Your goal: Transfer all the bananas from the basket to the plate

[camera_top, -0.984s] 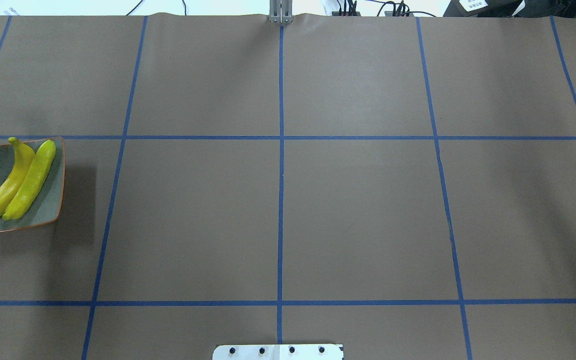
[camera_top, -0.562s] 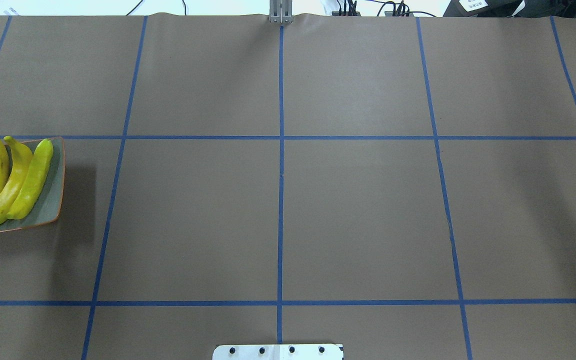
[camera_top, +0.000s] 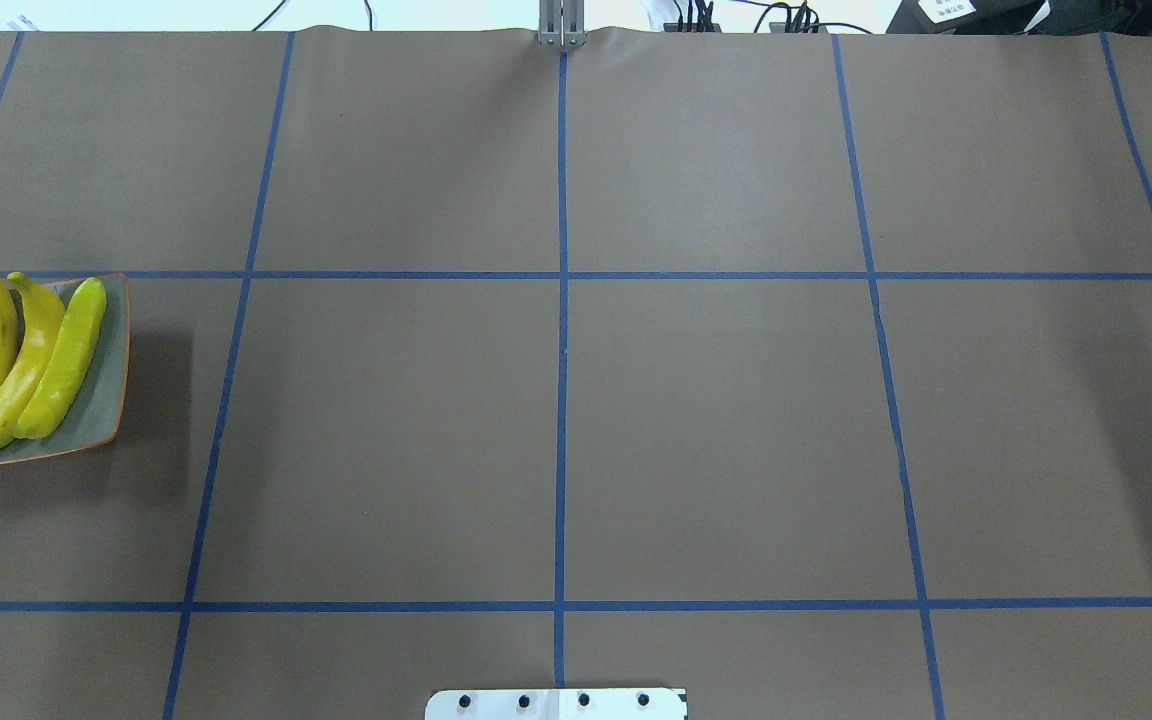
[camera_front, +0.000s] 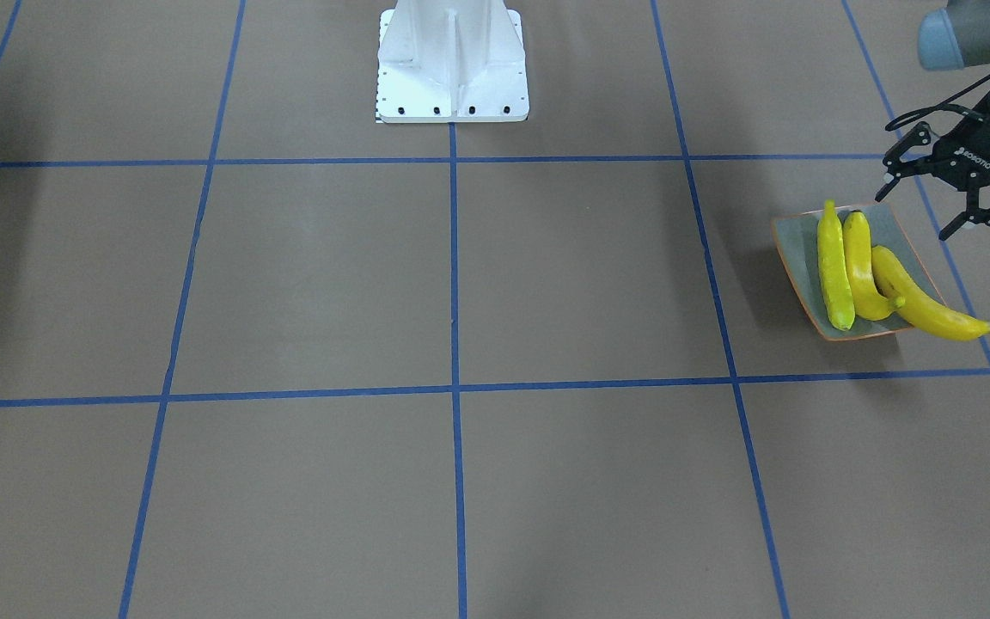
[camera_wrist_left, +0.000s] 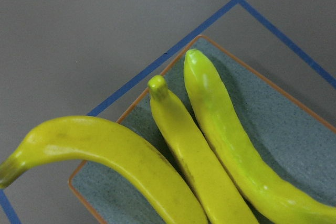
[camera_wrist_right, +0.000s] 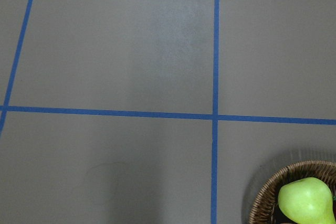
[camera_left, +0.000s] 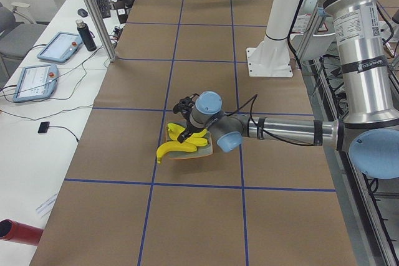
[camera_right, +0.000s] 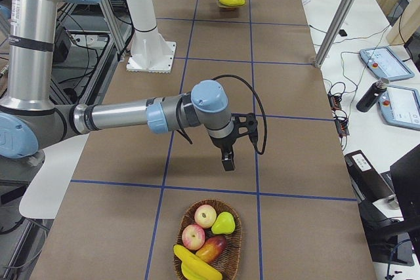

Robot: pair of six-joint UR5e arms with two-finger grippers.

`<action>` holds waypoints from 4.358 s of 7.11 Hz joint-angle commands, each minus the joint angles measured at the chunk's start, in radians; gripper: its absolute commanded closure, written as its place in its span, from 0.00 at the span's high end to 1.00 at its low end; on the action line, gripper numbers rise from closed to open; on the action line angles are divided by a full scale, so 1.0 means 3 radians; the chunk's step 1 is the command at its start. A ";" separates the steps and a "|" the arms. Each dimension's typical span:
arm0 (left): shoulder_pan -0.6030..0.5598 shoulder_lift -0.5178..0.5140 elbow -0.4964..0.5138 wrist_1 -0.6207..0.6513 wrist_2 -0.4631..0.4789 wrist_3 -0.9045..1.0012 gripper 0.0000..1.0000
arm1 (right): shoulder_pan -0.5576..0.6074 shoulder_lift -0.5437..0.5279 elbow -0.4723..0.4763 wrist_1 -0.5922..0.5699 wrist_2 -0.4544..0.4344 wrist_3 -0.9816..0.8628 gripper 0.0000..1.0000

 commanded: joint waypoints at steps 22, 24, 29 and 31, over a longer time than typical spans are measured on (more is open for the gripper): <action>-0.0004 -0.0102 -0.0044 -0.0051 -0.0018 -0.0075 1.00 | 0.0446 0.0118 -0.2688 0.1968 -0.0376 0.0872 0.89; -0.0004 -0.0107 -0.0044 -0.0051 -0.0018 -0.0075 1.00 | 0.0334 0.0082 -0.2714 0.2116 -0.0463 0.0877 0.65; -0.0004 -0.0102 -0.0034 -0.0056 -0.0018 -0.0075 1.00 | 0.0333 0.0082 -0.2490 0.2122 -0.0662 0.0836 0.00; -0.0004 -0.0102 -0.0034 -0.0051 -0.0018 -0.0080 1.00 | 0.0349 0.0061 -0.2178 0.2076 -0.0689 0.0831 0.00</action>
